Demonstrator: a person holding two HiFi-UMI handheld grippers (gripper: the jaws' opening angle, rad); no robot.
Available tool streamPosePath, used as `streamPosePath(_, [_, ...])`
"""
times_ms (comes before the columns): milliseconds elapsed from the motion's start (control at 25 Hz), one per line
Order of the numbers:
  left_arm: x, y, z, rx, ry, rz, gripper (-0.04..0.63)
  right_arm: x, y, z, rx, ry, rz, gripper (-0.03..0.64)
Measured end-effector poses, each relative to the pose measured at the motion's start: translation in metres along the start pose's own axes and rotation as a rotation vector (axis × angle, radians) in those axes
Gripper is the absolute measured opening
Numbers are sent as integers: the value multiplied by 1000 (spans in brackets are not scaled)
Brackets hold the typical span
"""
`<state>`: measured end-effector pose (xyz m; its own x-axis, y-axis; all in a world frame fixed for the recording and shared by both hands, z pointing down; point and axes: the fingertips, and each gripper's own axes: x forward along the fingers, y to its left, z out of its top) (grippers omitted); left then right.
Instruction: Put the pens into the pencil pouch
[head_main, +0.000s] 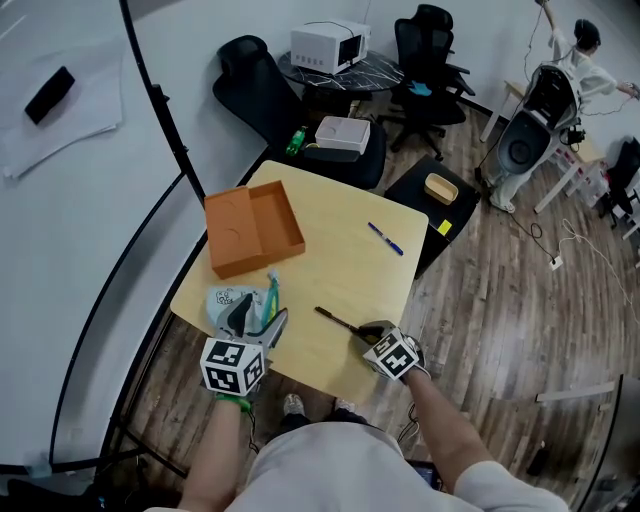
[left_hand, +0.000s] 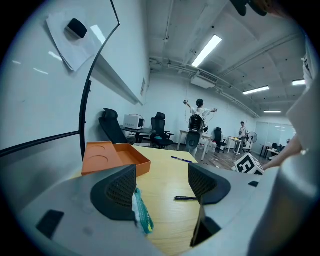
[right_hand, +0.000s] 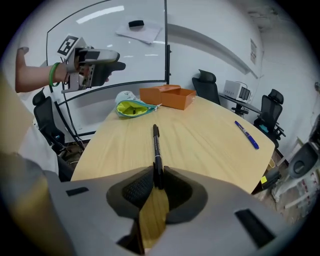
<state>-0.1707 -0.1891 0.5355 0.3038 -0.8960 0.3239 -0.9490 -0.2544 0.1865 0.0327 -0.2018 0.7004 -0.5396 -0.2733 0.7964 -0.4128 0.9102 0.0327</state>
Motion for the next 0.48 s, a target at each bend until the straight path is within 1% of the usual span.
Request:
streamPosePath(160, [-1, 3, -3, -4, 6, 8, 322, -3, 2, 0, 27, -7, 8, 60])
streamPosePath(240, [-1, 5, -4, -5, 9, 12, 322, -8, 1, 3, 46, -31, -1, 58])
streamPosePath(360, [1, 7, -6, -1, 17, 18, 322, -19, -9, 15, 83, -95, -41, 58])
streamPosePath(480, [4, 9, -10, 7, 33, 22, 322, -39, -23, 35, 123, -195, -101, 58])
